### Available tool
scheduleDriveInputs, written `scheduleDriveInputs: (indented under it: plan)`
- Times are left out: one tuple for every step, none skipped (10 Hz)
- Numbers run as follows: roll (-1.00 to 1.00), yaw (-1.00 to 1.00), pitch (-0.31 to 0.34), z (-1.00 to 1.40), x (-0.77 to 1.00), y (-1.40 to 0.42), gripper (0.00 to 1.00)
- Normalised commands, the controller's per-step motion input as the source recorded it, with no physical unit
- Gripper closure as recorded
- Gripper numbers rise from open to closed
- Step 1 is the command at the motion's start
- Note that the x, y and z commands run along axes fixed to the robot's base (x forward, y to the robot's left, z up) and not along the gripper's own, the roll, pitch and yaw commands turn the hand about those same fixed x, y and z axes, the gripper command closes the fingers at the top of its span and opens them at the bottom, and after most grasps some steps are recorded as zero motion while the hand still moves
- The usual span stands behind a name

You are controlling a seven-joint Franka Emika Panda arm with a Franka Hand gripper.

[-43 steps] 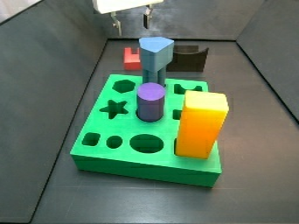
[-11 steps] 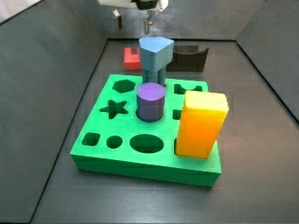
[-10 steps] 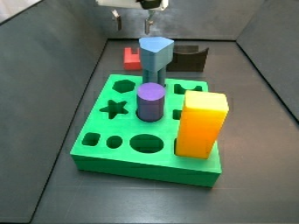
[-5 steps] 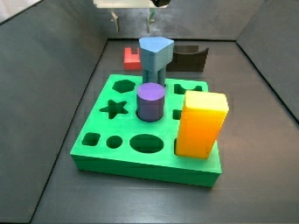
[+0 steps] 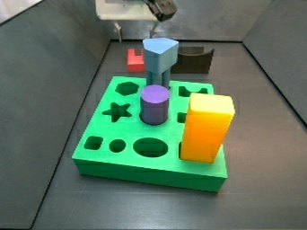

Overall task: Pick up the square-circle object. Move up. Rotate the square-circle object. Place the square-circle object on the fixture. Regrasp the square-circle object. Move to above the board. Insert the square-circle object.
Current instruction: Rotate the square-circle object.

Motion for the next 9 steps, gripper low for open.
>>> scheduleDriveInputs:
  plan:
    - [-0.06,-0.01,-0.043,-1.00,0.04,0.01,0.00]
    - [-0.09,0.00,-0.047,-0.94,0.05,0.01,0.00]
    - [-0.10,0.00,-0.057,-0.79,0.05,0.01,0.00]
    - [-0.12,0.01,-0.060,-0.69,0.05,0.01,0.00]
    - [-0.12,0.00,-0.061,-0.63,0.05,0.01,0.00]
    - [-0.13,0.00,-0.070,-0.51,0.04,0.02,0.00]
    - [-0.15,0.01,-0.078,-0.40,0.04,0.02,0.00]
    - [-0.15,0.01,-0.092,-0.32,0.03,0.02,0.00]
    - [-0.16,0.01,-0.095,-0.27,0.03,0.02,0.00]
